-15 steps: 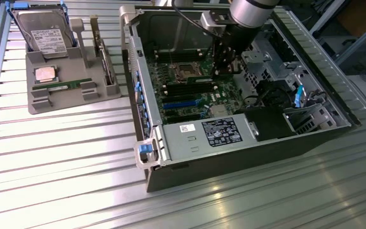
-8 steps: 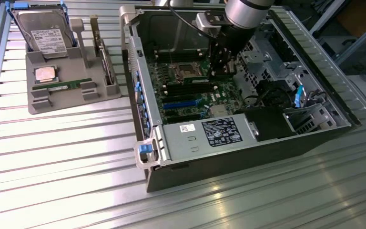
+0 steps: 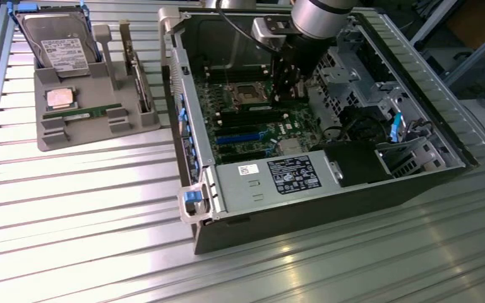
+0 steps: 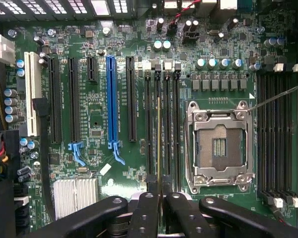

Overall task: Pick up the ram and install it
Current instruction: 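Insert the ram into the slot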

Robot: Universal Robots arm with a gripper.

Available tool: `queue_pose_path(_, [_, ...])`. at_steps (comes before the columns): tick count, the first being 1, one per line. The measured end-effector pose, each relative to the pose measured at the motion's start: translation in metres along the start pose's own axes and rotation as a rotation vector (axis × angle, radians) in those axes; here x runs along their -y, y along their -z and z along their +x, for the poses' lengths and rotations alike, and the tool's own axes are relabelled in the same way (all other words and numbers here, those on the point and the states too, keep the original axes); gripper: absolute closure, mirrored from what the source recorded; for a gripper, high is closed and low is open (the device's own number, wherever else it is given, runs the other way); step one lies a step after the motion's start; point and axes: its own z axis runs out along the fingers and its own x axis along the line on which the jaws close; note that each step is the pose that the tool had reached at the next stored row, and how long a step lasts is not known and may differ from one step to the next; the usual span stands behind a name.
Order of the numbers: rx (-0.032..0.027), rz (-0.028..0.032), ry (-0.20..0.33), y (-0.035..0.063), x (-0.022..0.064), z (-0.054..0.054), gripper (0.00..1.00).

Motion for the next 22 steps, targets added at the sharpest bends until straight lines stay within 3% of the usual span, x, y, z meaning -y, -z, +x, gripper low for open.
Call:
queue_pose_path(7, [-0.001, -0.0001, 0.004, -0.0008, -0.011, 0.004, 0.87])
queue_pose_path(8, [-0.0162, 0.0002, 0.007, -0.0008, -0.0119, 0.004, 0.87])
queue_pose_path(9, [-0.0234, 0.0003, 0.009, -0.0013, -0.0132, 0.004, 0.87])
queue_pose_path(10, [-0.0255, 0.0003, 0.01, -0.0019, -0.0164, 0.004, 0.87])
queue_pose_path(22, [-0.027, 0.0003, 0.018, -0.0073, -0.0237, 0.001, 0.87])
